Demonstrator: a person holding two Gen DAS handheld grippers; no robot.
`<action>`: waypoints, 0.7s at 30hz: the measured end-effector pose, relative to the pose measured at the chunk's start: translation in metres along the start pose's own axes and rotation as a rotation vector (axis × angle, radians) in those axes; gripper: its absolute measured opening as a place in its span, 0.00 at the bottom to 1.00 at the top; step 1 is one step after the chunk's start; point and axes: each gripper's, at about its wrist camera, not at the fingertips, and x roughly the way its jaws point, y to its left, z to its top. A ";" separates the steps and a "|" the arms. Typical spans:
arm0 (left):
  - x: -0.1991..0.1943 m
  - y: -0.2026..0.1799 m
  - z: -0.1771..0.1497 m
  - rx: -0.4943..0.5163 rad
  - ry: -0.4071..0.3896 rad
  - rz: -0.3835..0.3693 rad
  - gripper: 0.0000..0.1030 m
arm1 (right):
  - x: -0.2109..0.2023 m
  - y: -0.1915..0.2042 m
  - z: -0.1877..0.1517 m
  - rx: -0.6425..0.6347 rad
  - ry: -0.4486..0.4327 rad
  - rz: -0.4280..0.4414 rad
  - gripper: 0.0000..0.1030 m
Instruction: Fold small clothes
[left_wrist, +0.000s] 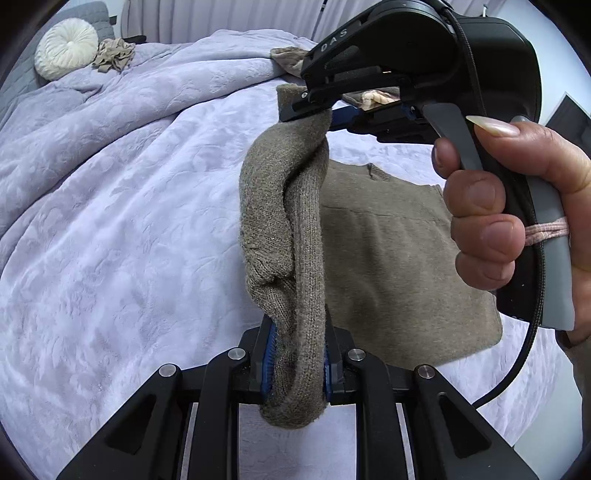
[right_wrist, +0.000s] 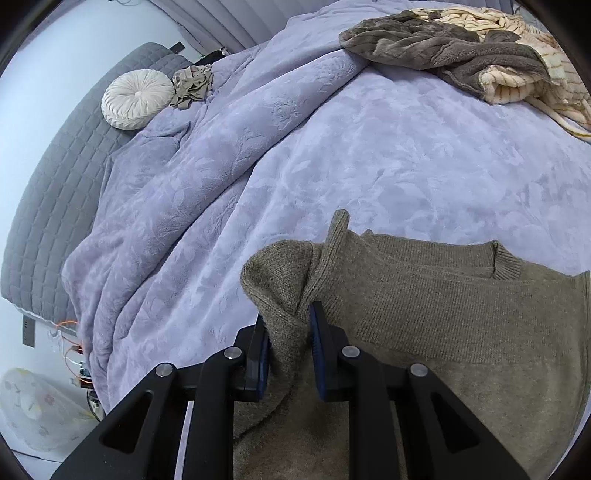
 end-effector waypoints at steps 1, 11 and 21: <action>-0.001 -0.005 0.001 0.009 0.001 0.003 0.21 | -0.003 -0.003 0.000 0.001 -0.003 0.008 0.20; -0.001 -0.048 0.012 0.062 0.026 0.043 0.21 | -0.033 -0.027 0.004 -0.008 -0.003 0.052 0.20; 0.003 -0.119 0.018 0.154 0.035 0.120 0.21 | -0.060 -0.065 0.016 -0.028 0.064 0.123 0.20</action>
